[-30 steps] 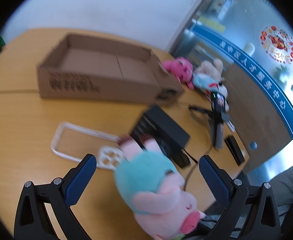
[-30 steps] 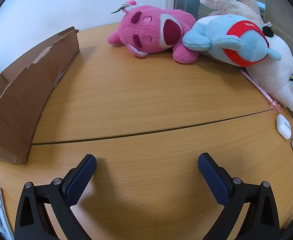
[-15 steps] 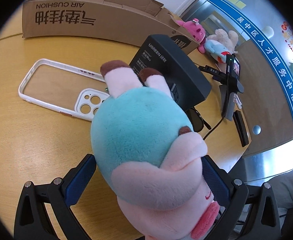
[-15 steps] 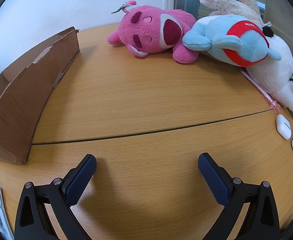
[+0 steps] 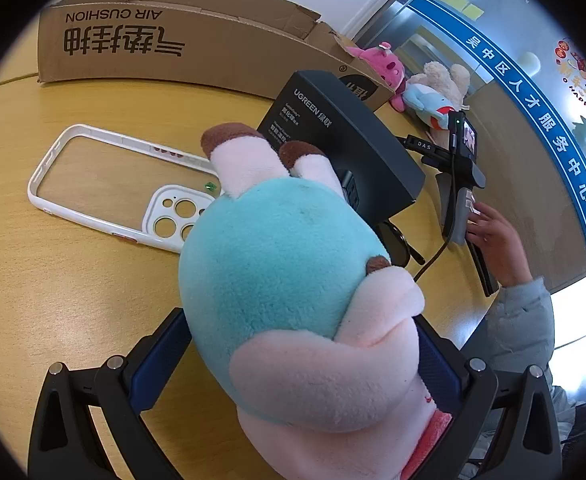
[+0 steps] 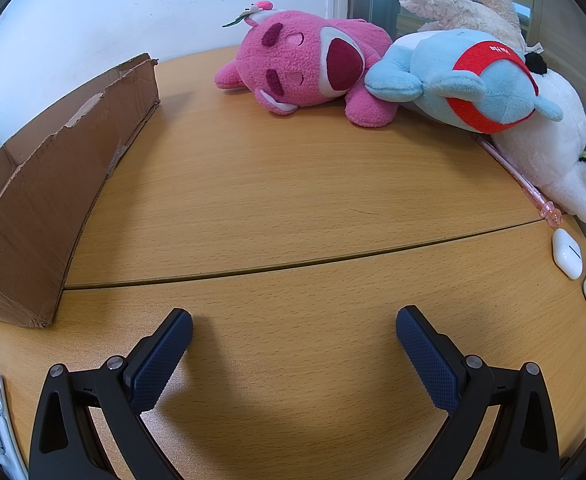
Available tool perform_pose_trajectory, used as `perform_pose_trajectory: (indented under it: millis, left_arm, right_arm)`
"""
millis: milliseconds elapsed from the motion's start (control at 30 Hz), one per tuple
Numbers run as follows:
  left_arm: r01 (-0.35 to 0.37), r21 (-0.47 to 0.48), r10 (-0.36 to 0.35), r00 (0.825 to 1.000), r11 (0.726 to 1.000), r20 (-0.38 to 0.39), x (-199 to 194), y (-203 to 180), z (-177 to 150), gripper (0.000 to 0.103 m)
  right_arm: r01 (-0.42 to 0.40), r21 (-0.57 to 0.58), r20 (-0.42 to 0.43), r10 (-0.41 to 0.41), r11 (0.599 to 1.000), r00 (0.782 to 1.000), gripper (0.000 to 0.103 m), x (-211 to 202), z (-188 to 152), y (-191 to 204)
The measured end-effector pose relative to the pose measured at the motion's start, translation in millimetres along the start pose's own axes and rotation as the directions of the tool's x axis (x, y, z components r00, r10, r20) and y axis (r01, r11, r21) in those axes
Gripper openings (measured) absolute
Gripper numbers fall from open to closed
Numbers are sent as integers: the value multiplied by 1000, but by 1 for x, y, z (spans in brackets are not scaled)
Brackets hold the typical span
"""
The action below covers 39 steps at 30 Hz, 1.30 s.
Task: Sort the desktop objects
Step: 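Grasp the teal-and-pink pig plush with the left tool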
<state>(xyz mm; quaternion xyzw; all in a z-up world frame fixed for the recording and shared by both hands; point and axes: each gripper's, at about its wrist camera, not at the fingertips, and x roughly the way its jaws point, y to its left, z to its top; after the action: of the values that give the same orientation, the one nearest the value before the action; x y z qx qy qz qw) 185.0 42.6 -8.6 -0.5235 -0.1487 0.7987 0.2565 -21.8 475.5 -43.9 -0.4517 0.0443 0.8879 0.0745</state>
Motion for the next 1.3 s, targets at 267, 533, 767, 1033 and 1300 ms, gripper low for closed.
perform_pose_trajectory:
  millis: [267, 533, 767, 1033, 1300]
  left_arm:
    - [-34, 14, 34, 999, 999, 38, -2, -6, -3, 103]
    - [-61, 41, 58, 995, 997, 79, -7, -11, -2, 101]
    - [-71, 37, 68, 994, 997, 85, -7, -13, 0, 99]
    - [-60, 26, 57, 994, 998, 93, -11, -11, -4, 91]
    - [-58, -4, 58, 991, 998, 117, -19, -8, -9, 79]
  right_arm:
    - [11, 16, 0, -11, 1000, 1000, 103, 0, 0, 1]
    - [-8, -44, 85, 12, 999, 996, 103, -99, -45, 30]
    - [-414, -280, 124, 461, 866, 879, 103, -260, -146, 102]
    - [-686, -288, -154, 675, 668, 722, 103, -249, -231, 205]
    - [-684, -317, -229, 647, 657, 728, 84, -226, -259, 257]
